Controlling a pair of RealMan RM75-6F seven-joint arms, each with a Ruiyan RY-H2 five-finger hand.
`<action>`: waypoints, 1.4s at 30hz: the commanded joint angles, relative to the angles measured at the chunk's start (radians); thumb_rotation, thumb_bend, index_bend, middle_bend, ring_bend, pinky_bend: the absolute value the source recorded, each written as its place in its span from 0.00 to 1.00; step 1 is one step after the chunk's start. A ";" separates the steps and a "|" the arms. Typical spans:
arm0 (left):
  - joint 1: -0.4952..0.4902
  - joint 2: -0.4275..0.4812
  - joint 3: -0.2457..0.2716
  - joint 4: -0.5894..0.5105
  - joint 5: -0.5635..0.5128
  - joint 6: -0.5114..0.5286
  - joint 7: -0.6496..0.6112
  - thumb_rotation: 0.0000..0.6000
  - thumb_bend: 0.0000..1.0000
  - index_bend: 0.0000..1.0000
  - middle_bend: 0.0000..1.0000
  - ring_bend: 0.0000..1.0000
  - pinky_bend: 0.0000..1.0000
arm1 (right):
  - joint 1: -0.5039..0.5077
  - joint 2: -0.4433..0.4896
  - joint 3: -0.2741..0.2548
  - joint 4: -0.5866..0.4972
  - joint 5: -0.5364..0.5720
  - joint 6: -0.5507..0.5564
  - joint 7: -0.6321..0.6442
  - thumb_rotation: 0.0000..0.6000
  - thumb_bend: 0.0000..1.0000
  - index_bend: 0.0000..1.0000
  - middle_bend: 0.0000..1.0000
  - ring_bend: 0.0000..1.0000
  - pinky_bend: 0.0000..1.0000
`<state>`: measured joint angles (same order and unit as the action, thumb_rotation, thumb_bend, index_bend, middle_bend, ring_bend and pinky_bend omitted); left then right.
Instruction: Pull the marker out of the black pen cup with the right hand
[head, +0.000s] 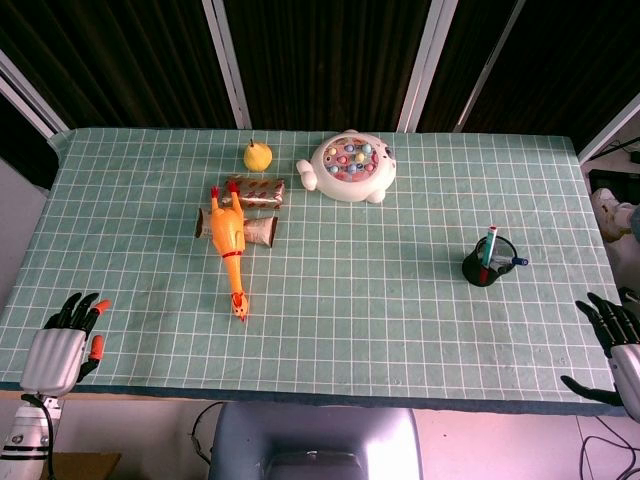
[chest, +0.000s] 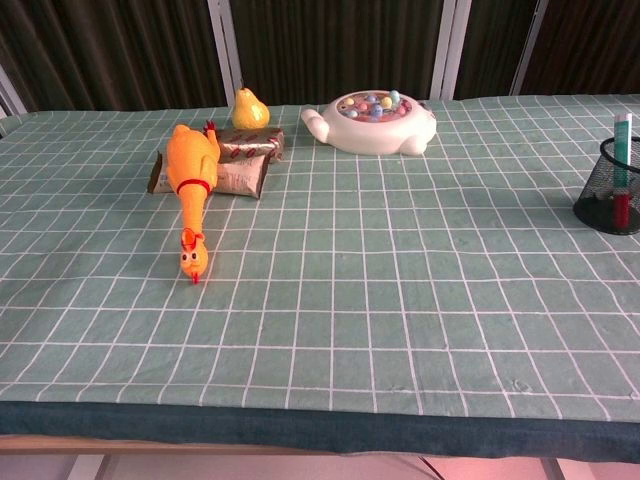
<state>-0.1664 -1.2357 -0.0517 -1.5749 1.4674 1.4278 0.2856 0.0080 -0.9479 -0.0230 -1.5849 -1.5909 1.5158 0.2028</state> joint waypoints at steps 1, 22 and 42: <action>-0.001 0.000 0.000 -0.001 0.001 -0.001 -0.001 1.00 0.57 0.22 0.11 0.08 0.32 | 0.006 -0.019 0.004 -0.010 0.000 -0.005 -0.001 1.00 0.22 0.20 0.12 0.08 0.19; -0.009 0.040 0.015 -0.023 0.004 -0.035 -0.079 1.00 0.58 0.23 0.12 0.08 0.32 | 0.116 0.213 0.006 -0.187 -0.038 -0.165 0.172 1.00 0.23 0.19 0.12 0.08 0.19; -0.007 0.060 0.018 -0.037 0.006 -0.035 -0.110 1.00 0.57 0.23 0.12 0.08 0.32 | 0.474 0.356 0.188 -0.285 0.263 -0.649 0.146 1.00 0.24 0.23 0.14 0.13 0.19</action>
<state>-0.1735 -1.1753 -0.0336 -1.6117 1.4732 1.3933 0.1760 0.4039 -0.5907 0.1226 -1.8981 -1.4063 0.9677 0.3576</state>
